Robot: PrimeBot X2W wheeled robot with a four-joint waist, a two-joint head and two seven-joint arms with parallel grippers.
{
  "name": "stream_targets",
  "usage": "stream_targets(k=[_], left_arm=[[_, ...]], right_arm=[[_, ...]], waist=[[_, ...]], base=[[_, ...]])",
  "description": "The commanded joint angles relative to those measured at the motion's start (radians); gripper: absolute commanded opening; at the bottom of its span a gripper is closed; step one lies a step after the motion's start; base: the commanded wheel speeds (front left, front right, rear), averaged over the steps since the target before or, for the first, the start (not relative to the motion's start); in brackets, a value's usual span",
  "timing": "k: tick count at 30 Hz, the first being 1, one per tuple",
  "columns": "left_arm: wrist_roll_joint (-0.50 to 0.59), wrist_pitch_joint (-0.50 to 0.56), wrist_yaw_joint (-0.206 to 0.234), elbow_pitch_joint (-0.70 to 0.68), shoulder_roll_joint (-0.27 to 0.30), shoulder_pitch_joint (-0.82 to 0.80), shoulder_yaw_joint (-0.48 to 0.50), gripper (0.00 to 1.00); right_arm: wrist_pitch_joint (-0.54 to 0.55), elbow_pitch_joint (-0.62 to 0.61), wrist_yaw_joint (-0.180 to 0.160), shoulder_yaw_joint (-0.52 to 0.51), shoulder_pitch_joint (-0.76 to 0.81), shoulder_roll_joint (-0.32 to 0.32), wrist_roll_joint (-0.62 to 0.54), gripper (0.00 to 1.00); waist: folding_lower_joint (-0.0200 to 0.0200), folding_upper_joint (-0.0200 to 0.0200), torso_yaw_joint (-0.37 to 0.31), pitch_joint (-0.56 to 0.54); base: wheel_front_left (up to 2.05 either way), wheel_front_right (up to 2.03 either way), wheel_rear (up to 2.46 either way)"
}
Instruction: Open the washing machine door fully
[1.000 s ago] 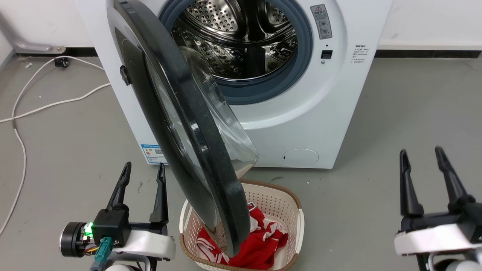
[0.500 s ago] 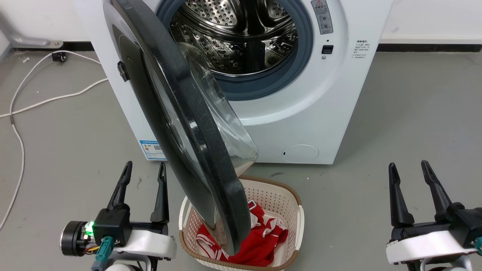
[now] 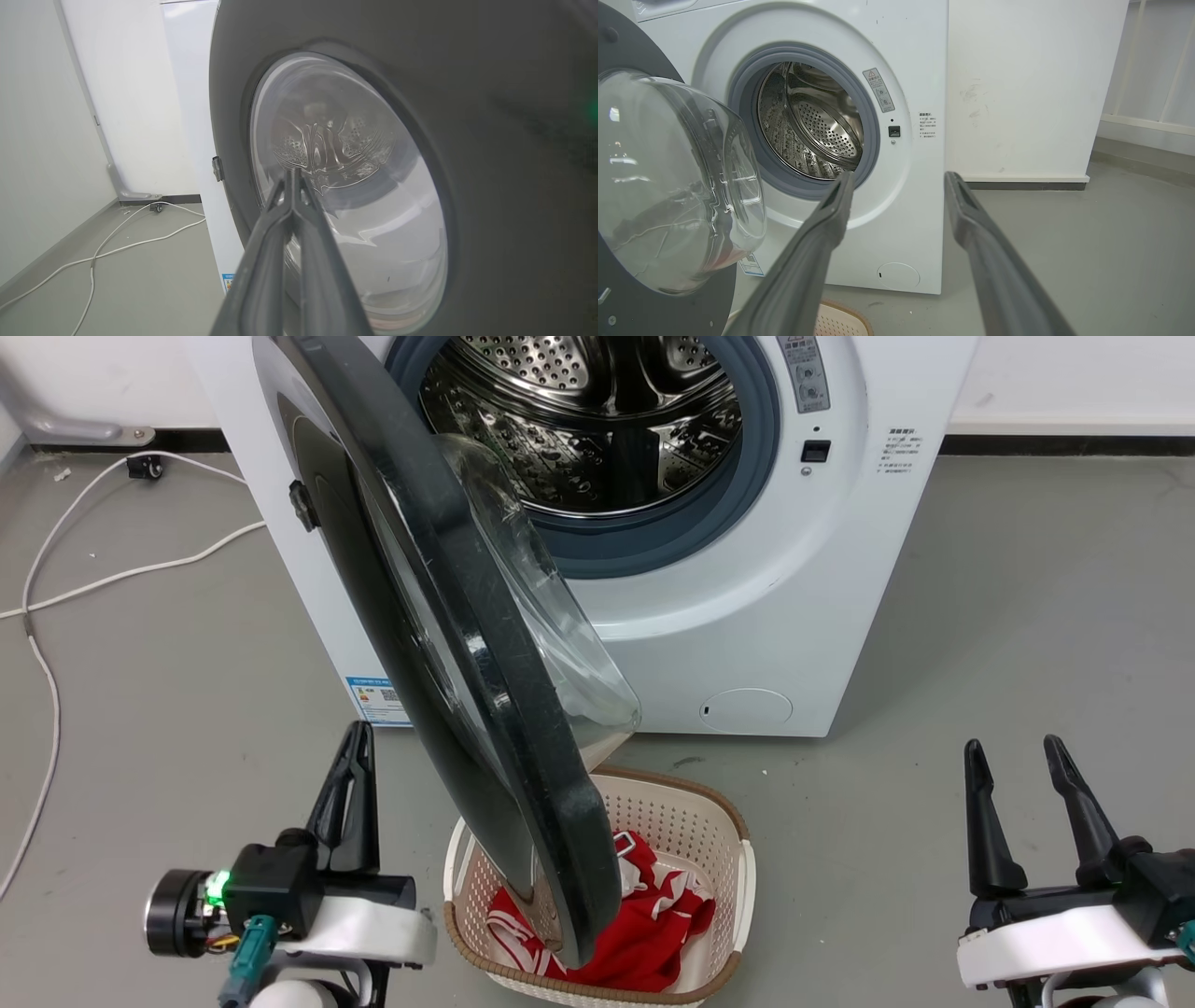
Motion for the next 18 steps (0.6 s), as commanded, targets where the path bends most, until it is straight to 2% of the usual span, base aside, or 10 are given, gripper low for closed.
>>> stream_targets(k=[1, 10, 15, 18], left_arm=[[0.003, -0.003, 0.006, -0.019, 0.001, -0.018, 0.003, 0.00], [0.026, -0.003, 0.035, -0.262, 0.009, -0.082, 0.024, 0.00], [0.048, -0.003, 0.045, -0.444, 0.012, -0.128, -0.002, 0.00], [0.053, -0.002, 0.036, -0.544, 0.013, -0.152, -0.036, 0.00]], right_arm=[[-0.002, 0.002, -0.001, -0.003, -0.021, 0.003, 0.002, 1.00], [-0.004, 0.007, -0.001, -0.014, -0.017, 0.003, 0.004, 1.00], [-0.001, 0.014, -0.001, -0.012, -0.014, 0.003, 0.008, 1.00], [0.001, 0.018, -0.001, -0.009, -0.016, 0.003, 0.009, 1.00]], waist=[[-0.0001, 0.0000, 0.000, 0.001], [-0.0001, 0.0000, 0.010, 0.002], [-0.0001, 0.0000, 0.011, -0.002], [-0.0001, 0.0000, 0.007, -0.003]], base=[[0.00, 0.00, 0.00], [0.00, 0.00, 0.00], [0.00, 0.00, 0.00], [0.00, 0.00, 0.00]])
